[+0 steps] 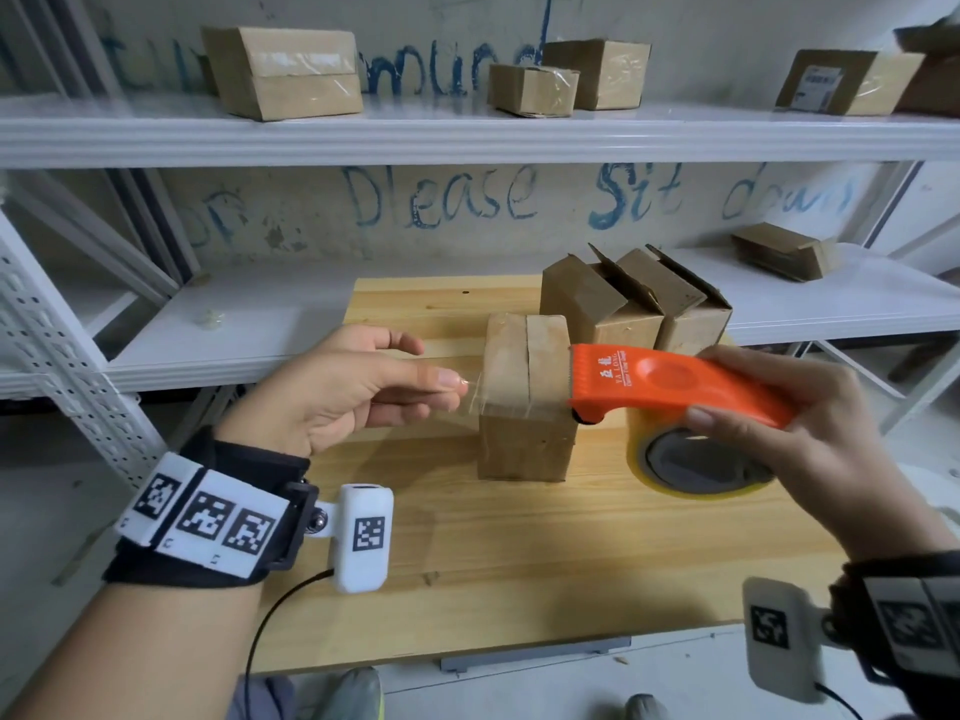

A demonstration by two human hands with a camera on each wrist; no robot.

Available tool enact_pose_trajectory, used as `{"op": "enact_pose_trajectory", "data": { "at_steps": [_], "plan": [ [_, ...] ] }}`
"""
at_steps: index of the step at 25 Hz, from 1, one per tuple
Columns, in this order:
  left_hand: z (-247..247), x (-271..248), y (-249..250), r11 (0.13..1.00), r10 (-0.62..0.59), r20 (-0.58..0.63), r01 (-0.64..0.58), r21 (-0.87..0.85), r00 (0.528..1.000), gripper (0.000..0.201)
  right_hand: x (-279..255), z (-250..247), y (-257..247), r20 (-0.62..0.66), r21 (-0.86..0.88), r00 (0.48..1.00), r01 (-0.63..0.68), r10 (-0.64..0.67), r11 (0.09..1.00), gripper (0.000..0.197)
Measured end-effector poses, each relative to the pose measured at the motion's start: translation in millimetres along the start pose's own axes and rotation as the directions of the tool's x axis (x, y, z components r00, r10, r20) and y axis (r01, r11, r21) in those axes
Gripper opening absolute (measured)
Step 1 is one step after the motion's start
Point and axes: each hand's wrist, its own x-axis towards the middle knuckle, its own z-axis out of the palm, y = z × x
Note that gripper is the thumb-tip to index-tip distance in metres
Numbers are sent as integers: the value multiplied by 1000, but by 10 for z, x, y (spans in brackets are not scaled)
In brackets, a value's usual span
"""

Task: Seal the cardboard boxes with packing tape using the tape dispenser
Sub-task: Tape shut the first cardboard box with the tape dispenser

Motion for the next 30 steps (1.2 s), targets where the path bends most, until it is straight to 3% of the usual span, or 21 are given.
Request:
{"op": "enact_pose_trajectory", "data": {
  "at_steps": [3,9,16,23,30],
  "plan": [
    [22,34,-39,1000,19,-19,-19,21,1000,49,-14,43,13,49,-20,999,-13,14,1000,42],
    [45,117,-71,996,92,-79,-90,24,993,42,14,-23,48,15,22,999,-47,47,999,47],
    [-16,124,-60,994,105,-90,-102,38,990,56,13,-35,-8,115,34,993,-38,33,999,42],
    [33,169,-108,986,150,-155,-136,95,977,63,49,-129,84,101,60,993,-67,61,996,55],
    [3,205,-160,985,134,-88,-123,125,987,62,23,-157,67,116,47,991,-66,60,997,48]
  ]
}}
